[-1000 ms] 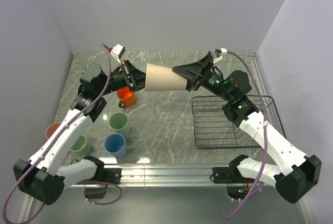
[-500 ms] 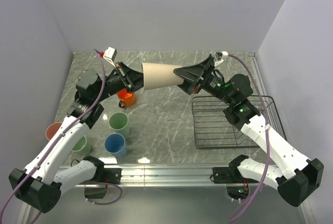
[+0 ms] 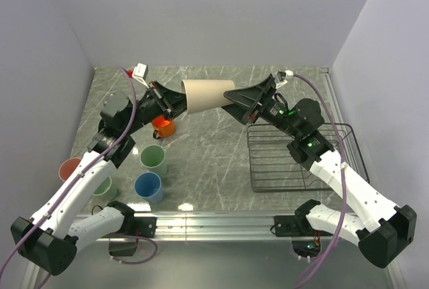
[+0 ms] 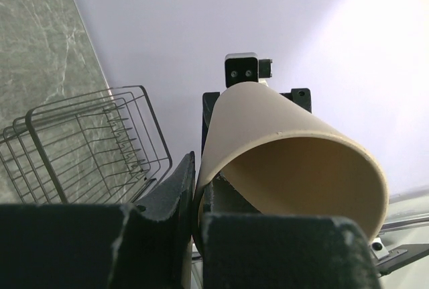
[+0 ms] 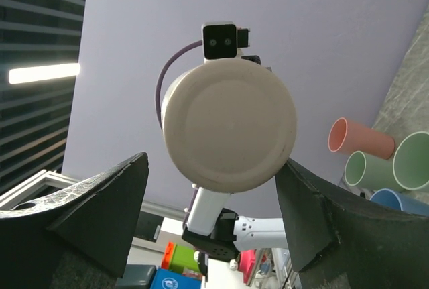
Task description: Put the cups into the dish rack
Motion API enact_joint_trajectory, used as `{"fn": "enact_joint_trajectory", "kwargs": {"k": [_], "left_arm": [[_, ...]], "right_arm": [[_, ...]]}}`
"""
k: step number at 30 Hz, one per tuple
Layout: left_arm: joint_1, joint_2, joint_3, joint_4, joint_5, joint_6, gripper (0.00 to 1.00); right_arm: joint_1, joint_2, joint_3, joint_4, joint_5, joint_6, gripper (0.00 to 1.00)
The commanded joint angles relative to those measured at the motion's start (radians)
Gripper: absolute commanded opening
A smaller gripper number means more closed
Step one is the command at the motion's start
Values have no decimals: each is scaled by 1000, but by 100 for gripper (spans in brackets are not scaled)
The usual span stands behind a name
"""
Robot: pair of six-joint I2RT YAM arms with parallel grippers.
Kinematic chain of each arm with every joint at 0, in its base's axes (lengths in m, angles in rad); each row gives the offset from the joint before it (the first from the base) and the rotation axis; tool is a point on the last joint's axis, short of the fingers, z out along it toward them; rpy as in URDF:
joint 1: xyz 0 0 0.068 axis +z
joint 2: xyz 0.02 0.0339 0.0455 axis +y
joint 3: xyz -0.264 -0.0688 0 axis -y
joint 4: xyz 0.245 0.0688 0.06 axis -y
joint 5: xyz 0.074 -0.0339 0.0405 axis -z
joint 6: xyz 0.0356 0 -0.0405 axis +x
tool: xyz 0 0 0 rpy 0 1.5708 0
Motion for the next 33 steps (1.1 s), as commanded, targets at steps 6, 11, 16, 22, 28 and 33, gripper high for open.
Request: {"fn": "enact_joint_trajectory", "kwargs": {"k": [6,11,16,22,28,33], "left_arm": [[-34,-22,-16,16,14,8,0],[-36,-34,-19,11,21,10,0],[-36,-48,-26,4,31,14,0],[-36,-64,-37,-15,32,26,0],[-36,-33,13,-160,35,104,15],[-34,-31,90,-387,-46,258,38]], "right_arm": [[9,10,15,86,31,9,82],[9,4,7,75,53,2,83],[9,21,9,86,53,6,82],[9,35,18,89,54,2,56],[5,15,90,-15,68,-82,0],[-33,-22,184,-285,112,-240,0]]}}
